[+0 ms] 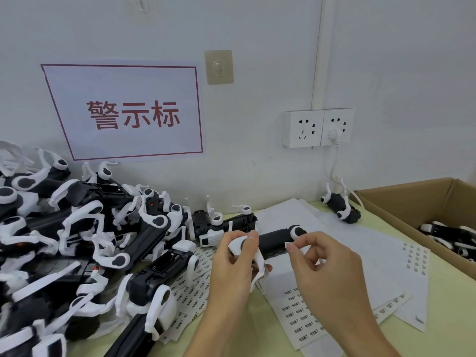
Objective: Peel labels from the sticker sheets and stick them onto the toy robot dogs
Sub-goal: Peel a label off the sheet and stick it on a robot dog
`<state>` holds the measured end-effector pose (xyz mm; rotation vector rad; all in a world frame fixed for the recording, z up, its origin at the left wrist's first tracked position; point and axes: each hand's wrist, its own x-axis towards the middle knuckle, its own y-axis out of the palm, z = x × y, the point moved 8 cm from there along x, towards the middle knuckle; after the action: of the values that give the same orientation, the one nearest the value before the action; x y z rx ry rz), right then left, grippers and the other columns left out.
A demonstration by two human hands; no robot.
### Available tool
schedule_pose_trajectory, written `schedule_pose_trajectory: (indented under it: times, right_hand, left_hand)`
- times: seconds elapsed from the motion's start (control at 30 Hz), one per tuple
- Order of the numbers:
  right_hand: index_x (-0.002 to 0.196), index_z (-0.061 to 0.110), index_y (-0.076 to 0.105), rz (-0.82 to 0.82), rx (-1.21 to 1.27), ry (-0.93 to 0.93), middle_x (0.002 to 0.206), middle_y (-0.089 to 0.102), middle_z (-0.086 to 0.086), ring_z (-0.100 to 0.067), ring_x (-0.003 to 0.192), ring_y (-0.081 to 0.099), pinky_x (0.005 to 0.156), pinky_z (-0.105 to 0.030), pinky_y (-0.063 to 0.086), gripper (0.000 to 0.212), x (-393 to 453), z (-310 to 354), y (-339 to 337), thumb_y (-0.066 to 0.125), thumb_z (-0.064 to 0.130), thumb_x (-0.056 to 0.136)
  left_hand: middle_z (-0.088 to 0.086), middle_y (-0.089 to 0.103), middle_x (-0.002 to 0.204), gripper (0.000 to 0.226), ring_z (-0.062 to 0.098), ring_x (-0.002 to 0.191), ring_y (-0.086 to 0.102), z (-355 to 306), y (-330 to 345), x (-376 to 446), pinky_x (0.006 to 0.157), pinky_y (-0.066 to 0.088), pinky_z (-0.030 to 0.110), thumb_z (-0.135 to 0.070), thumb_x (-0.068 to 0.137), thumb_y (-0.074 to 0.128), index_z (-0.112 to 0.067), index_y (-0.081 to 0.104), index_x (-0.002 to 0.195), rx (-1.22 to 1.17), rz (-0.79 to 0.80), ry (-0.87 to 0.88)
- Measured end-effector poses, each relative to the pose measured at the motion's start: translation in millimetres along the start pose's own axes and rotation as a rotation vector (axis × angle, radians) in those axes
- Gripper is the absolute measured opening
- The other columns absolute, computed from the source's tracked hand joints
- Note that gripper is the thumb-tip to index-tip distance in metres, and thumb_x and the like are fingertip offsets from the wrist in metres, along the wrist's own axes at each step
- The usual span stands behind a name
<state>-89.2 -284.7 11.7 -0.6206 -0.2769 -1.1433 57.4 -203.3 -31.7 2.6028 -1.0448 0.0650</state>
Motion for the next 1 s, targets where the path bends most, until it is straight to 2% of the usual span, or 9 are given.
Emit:
schedule_pose_trajectory:
  times: [0.07, 0.17, 0.3, 0.37, 0.43, 0.53, 0.63, 0.77, 1.0]
  right_hand:
    - [0.071, 0.032, 0.061, -0.006, -0.022, 0.020, 0.049, 0.053, -0.004, -0.015, 0.045, 0.050, 0.063, -0.012, 0.045, 0.022, -0.3, -3.0, 1.5, 0.072, 0.024, 0.089]
    - [0.070, 0.031, 0.061, -0.025, -0.037, 0.037, 0.049, 0.052, -0.003, -0.015, 0.046, 0.049, 0.057, -0.010, 0.042, 0.024, -0.4, -5.0, 0.4, 0.070, 0.022, 0.090]
    - [0.069, 0.030, 0.062, -0.028, -0.010, 0.077, 0.046, 0.051, 0.000, -0.013, 0.047, 0.049, 0.059, -0.007, 0.042, 0.025, -1.6, -6.2, 1.3, 0.071, 0.020, 0.090]
    - [0.067, 0.029, 0.063, -0.028, 0.002, 0.100, 0.043, 0.050, 0.004, -0.010, 0.044, 0.049, 0.059, -0.006, 0.041, 0.026, -2.0, -7.6, 1.5, 0.071, 0.021, 0.090]
    - [0.066, 0.028, 0.064, -0.033, 0.000, 0.115, 0.042, 0.050, 0.005, -0.009, 0.044, 0.049, 0.059, -0.006, 0.040, 0.026, -2.0, -8.9, 0.7, 0.071, 0.020, 0.090]
    - [0.066, 0.027, 0.064, -0.050, -0.018, 0.133, 0.041, 0.049, 0.005, -0.008, 0.043, 0.049, 0.058, -0.008, 0.041, 0.026, -2.1, -9.8, -1.8, 0.072, 0.020, 0.089]
    - [0.066, 0.027, 0.065, -0.060, -0.045, 0.157, 0.039, 0.048, 0.007, -0.008, 0.042, 0.048, 0.051, -0.012, 0.038, 0.025, -2.2, -10.8, -4.4, 0.073, 0.021, 0.089]
    - [0.065, 0.027, 0.065, -0.067, -0.075, 0.174, 0.039, 0.047, 0.007, -0.007, 0.042, 0.049, 0.051, -0.022, 0.038, 0.025, -1.6, -10.6, -6.7, 0.073, 0.021, 0.088]
    - [0.064, 0.027, 0.065, -0.067, -0.071, 0.171, 0.038, 0.044, 0.006, -0.008, 0.040, 0.045, 0.054, -0.023, 0.041, 0.026, -2.9, -8.2, -6.7, 0.073, 0.021, 0.088]
  left_hand:
    - [0.018, 0.055, 0.074, 0.030, 0.054, 0.083, 0.065, 0.0, 0.5, 0.3, 0.052, 0.051, 0.021, -0.055, 0.069, 0.068, -0.026, 0.065, 0.078, 0.004, -0.002, 0.008]
    - [0.015, 0.056, 0.072, 0.027, 0.052, 0.084, 0.067, 0.3, 0.7, 0.2, 0.049, 0.049, 0.019, -0.053, 0.072, 0.067, -0.027, 0.065, 0.079, 0.016, -0.004, 0.017]
    - [0.008, 0.061, 0.070, 0.019, 0.048, 0.082, 0.069, 5.1, 1.4, 1.2, 0.053, 0.051, 0.021, -0.045, 0.086, 0.067, -0.027, 0.065, 0.083, 0.054, 0.004, 0.036]
    - [0.004, 0.061, 0.068, 0.024, 0.046, 0.080, 0.069, 7.1, 2.6, 1.5, 0.057, 0.054, 0.031, -0.051, 0.084, 0.069, -0.028, 0.064, 0.085, 0.090, 0.011, 0.054]
    - [0.003, 0.058, 0.067, 0.030, 0.047, 0.076, 0.066, 9.0, 4.0, 1.4, 0.068, 0.056, 0.053, -0.056, 0.084, 0.073, -0.027, 0.063, 0.087, 0.130, 0.015, 0.068]
    - [0.001, 0.057, 0.068, 0.037, 0.038, 0.070, 0.062, 10.7, 4.2, 1.6, 0.079, 0.055, 0.063, -0.061, 0.074, 0.069, -0.027, 0.063, 0.087, 0.169, 0.011, 0.077]
    - [0.002, 0.059, 0.067, 0.032, 0.046, 0.078, 0.067, 10.8, 3.5, 2.2, 0.075, 0.057, 0.053, -0.061, 0.078, 0.071, -0.031, 0.064, 0.086, 0.166, 0.010, 0.057]
    - [0.003, 0.061, 0.067, 0.019, 0.041, 0.076, 0.071, 10.0, 2.8, 2.1, 0.060, 0.054, 0.027, -0.047, 0.088, 0.068, -0.029, 0.064, 0.086, 0.123, 0.018, 0.032]
    - [0.003, 0.061, 0.067, 0.013, 0.038, 0.074, 0.072, 9.6, 3.8, 0.8, 0.058, 0.054, 0.025, -0.039, 0.093, 0.065, -0.028, 0.064, 0.086, 0.130, 0.041, 0.021]
